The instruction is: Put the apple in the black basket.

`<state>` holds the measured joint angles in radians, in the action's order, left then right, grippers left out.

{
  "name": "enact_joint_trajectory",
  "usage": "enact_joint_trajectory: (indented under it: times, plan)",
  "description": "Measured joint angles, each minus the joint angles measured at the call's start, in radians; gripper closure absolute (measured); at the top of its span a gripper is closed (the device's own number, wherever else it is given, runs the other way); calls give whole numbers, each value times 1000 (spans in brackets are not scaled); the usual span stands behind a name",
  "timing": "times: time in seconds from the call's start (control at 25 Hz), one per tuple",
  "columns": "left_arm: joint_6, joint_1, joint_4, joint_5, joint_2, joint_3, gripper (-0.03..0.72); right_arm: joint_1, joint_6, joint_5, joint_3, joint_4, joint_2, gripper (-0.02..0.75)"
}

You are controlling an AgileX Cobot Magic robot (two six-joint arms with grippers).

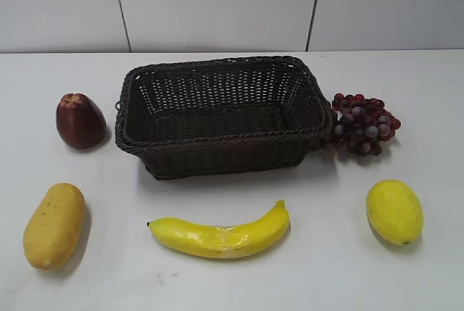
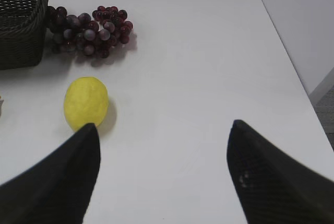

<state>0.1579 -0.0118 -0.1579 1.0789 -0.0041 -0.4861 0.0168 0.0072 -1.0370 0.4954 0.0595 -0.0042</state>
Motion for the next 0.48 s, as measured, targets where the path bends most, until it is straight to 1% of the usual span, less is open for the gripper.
enact_joint_trajectory:
  times: [0.12,0.24,0.36,0.48]
  plan:
    - [0,0,-1,-78,38,-27,54,0,0,0,0,0,0,167]
    - [0,0,-12,-211,157,-58,55,0,0,0,0,0,0,167]
    - [0,0,-46,-334,354,-82,55,0,0,0,0,0,0,167]
    - [0,0,-87,-414,564,-123,55,0,0,0,0,0,0,167]
